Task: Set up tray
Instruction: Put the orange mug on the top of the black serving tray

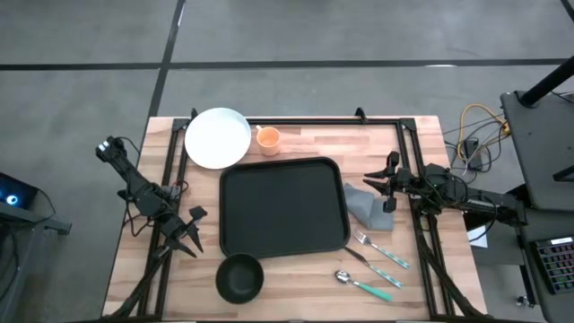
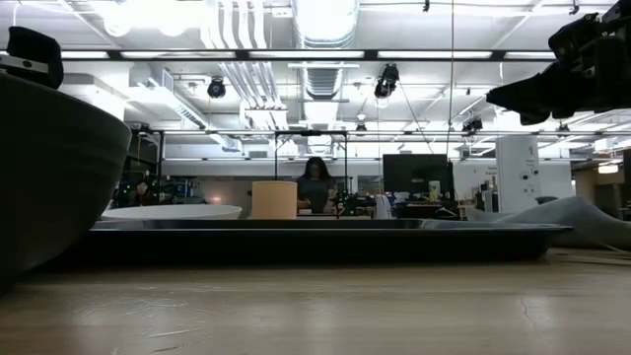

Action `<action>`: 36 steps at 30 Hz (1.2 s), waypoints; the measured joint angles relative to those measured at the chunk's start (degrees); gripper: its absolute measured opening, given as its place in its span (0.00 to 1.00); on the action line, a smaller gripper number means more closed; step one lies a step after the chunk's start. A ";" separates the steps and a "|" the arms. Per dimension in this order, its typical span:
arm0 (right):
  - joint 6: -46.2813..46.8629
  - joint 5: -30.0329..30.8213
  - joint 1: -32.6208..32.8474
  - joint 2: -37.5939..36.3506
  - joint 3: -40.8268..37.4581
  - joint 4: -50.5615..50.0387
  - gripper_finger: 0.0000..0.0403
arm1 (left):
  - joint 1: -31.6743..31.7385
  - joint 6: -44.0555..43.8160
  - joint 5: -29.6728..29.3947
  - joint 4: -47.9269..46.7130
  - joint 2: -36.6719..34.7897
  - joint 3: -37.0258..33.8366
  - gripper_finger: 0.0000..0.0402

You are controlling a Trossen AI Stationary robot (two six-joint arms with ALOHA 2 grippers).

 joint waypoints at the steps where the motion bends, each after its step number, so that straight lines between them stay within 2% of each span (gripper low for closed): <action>1: -0.08 0.00 0.00 0.00 0.00 0.00 0.17 | 0.01 0.07 0.00 0.00 0.01 0.00 0.21; 6: -0.13 -0.01 -0.01 0.00 0.00 0.00 0.17 | 0.01 9.43 -0.14 0.93 0.02 -0.01 0.21; 13: -0.01 -0.01 -0.02 0.01 0.01 0.00 0.17 | 0.03 29.38 -1.87 16.17 0.65 -0.02 0.21; 19: -0.11 0.00 -0.01 0.01 0.01 -0.02 0.17 | 0.05 43.32 -2.01 23.85 0.62 0.02 0.21; 21: 0.02 -0.02 0.00 0.00 0.00 0.00 0.17 | 0.05 46.16 -2.05 26.97 0.65 0.02 0.21; 26: -0.01 0.00 0.00 0.00 0.02 -0.02 0.17 | 0.05 46.34 -2.77 38.27 0.62 0.10 0.21; 28: -0.13 -0.02 0.00 0.00 0.02 -0.02 0.17 | 0.06 48.09 -5.61 42.11 0.62 0.33 0.21; 30: 0.00 0.00 0.00 0.02 0.00 -0.02 0.17 | 0.08 48.43 -10.87 44.43 0.62 0.63 0.21; 36: -0.12 -0.01 -0.01 0.00 0.00 -0.03 0.17 | 0.14 47.61 -36.15 44.68 0.62 4.14 0.21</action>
